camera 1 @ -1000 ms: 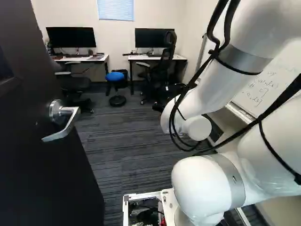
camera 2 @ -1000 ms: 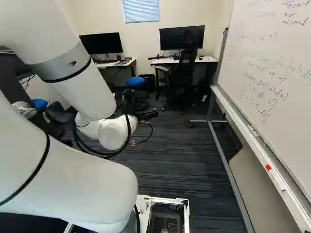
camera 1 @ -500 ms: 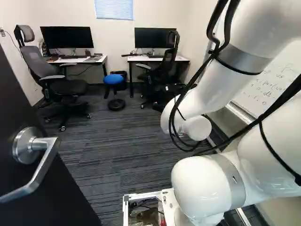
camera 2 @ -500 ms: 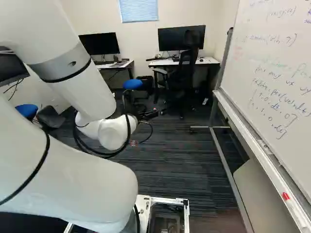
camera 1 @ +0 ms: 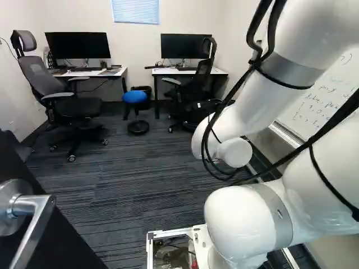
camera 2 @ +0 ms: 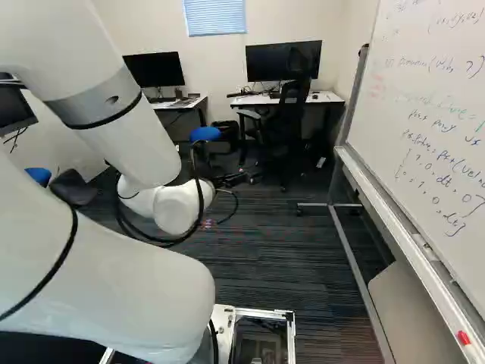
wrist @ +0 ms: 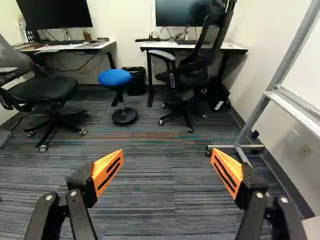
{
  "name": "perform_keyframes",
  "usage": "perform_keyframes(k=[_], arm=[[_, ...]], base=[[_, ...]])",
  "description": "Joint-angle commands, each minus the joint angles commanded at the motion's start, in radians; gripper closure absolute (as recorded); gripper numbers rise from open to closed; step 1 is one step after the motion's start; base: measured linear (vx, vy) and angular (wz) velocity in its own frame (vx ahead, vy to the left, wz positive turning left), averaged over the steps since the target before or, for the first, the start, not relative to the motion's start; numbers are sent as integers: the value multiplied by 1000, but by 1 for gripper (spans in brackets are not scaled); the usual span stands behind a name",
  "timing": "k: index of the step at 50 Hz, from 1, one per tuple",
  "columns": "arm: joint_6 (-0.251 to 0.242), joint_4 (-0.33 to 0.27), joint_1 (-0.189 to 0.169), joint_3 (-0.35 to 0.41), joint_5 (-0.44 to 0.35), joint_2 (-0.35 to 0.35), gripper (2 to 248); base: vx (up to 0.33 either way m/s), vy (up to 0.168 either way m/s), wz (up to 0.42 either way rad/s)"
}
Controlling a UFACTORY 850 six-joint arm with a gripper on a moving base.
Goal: Open the door and move inside
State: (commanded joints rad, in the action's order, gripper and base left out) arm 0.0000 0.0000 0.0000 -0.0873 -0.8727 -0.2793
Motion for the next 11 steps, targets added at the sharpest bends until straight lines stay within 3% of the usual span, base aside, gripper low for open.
perform_keyframes(k=[11], arm=[[0, 0, 0, 0, 0, 0, 3]], base=[[-4, 1, 1]])
